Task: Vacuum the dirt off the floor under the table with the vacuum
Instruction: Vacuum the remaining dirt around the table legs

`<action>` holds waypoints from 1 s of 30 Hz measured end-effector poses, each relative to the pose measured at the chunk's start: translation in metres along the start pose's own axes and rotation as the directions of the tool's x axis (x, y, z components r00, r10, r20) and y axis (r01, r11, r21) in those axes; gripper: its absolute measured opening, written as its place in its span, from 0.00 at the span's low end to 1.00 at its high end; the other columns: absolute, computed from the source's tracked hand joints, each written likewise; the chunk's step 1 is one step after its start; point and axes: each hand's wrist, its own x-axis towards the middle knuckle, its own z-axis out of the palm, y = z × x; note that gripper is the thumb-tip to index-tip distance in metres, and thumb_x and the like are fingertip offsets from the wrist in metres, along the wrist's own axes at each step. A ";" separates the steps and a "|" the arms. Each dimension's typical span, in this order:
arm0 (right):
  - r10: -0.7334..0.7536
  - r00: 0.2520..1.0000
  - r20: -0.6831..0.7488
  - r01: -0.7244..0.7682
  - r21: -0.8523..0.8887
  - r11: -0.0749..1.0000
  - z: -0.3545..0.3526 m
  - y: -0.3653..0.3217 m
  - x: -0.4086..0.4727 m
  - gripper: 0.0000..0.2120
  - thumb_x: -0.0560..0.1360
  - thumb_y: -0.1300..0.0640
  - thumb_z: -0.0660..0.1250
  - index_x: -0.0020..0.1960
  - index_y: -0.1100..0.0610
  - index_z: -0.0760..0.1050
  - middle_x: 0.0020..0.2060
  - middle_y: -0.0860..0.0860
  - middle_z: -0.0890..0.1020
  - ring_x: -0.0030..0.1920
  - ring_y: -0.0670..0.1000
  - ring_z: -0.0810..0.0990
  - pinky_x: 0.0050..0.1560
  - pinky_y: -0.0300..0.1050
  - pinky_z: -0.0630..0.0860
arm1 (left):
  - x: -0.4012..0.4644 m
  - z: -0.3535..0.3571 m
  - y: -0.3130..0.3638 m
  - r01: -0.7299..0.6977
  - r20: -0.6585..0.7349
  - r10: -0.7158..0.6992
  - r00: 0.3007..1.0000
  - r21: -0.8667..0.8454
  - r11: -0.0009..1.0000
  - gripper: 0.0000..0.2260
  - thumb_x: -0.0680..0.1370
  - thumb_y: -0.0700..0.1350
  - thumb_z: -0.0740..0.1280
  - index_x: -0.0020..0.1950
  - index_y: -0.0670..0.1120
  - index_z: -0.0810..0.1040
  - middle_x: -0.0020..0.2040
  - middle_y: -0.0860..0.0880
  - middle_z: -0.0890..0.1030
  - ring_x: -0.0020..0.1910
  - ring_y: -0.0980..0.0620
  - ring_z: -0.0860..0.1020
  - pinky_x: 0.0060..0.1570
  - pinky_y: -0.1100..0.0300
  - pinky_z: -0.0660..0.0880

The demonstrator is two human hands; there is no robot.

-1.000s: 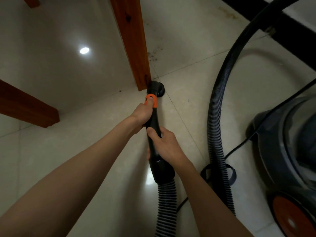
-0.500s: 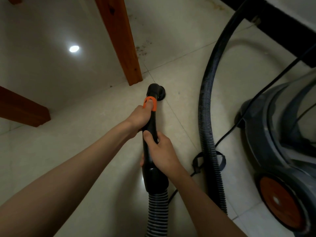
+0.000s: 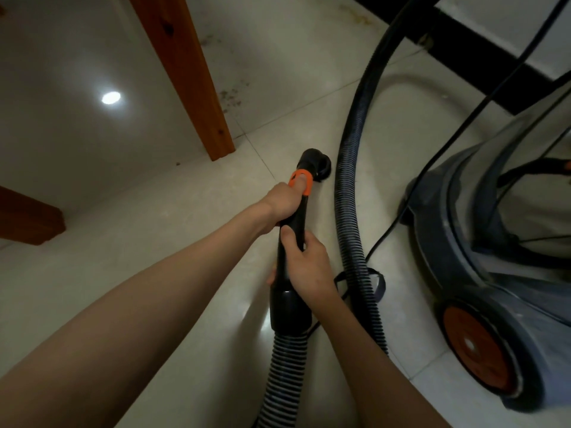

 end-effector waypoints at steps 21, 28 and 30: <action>-0.005 0.992 -0.128 0.031 0.203 0.979 -0.033 -0.001 -0.011 0.13 0.81 0.50 0.57 0.49 0.60 0.71 0.28 0.59 0.78 0.25 0.55 0.79 0.33 0.47 0.79 | -0.013 0.050 0.039 -0.087 -0.038 0.090 0.995 0.084 0.993 0.27 0.81 0.57 0.50 0.62 0.36 0.74 0.59 0.39 0.78 0.57 0.41 0.76 0.56 0.54 0.72; 0.001 0.996 -0.084 0.015 0.188 0.982 -0.033 -0.003 -0.008 0.13 0.81 0.49 0.57 0.46 0.58 0.70 0.26 0.56 0.78 0.24 0.54 0.79 0.31 0.44 0.78 | -0.011 0.043 0.036 -0.066 -0.094 0.078 0.993 0.125 0.990 0.26 0.82 0.57 0.49 0.64 0.38 0.71 0.60 0.40 0.76 0.57 0.43 0.76 0.52 0.56 0.70; 0.010 0.997 -0.078 0.006 0.202 0.979 -0.034 -0.001 -0.010 0.13 0.81 0.49 0.57 0.46 0.59 0.70 0.26 0.56 0.78 0.24 0.54 0.78 0.32 0.44 0.78 | -0.012 0.043 0.036 -0.063 -0.080 0.074 0.994 0.132 0.989 0.26 0.82 0.57 0.49 0.65 0.38 0.70 0.60 0.40 0.76 0.57 0.43 0.76 0.53 0.56 0.70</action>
